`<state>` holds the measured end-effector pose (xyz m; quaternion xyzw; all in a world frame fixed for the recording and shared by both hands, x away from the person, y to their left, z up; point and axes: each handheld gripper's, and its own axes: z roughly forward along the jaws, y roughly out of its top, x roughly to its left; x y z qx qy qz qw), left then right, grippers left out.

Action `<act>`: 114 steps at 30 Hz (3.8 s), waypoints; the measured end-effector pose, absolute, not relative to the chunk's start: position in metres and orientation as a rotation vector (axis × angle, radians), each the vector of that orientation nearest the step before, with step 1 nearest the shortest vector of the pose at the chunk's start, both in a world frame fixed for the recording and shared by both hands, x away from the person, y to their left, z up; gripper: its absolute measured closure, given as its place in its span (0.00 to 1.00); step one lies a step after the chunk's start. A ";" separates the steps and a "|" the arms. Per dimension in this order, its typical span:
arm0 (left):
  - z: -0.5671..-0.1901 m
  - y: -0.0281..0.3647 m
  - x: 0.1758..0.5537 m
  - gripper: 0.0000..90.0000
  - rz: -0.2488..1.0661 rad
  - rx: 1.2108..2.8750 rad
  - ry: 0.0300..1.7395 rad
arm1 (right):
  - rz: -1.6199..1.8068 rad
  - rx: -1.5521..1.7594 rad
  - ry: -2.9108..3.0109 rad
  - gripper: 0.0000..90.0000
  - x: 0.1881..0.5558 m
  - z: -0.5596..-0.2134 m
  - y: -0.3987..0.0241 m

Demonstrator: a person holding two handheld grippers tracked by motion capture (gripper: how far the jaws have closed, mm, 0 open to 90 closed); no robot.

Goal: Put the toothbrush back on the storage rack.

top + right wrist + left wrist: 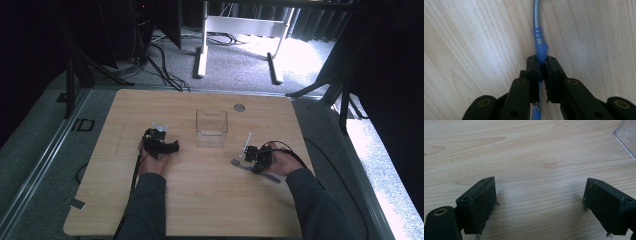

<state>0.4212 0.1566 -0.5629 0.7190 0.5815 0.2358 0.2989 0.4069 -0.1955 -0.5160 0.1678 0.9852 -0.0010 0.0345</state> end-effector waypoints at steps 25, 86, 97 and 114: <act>-0.563 0.157 0.421 0.13 0.626 1.909 1.545 | 0.344 0.556 2.911 0.92 0.396 -0.474 -0.203; -0.563 0.157 0.421 0.13 0.627 1.908 1.545 | 0.956 0.659 2.535 0.92 0.383 -0.420 -0.218; -0.563 0.157 0.421 0.13 0.626 1.908 1.545 | 1.022 0.665 2.476 0.92 0.383 -0.416 -0.216; -0.563 0.157 0.421 0.13 0.626 1.910 1.545 | 1.118 0.685 2.419 0.92 0.387 -0.409 -0.212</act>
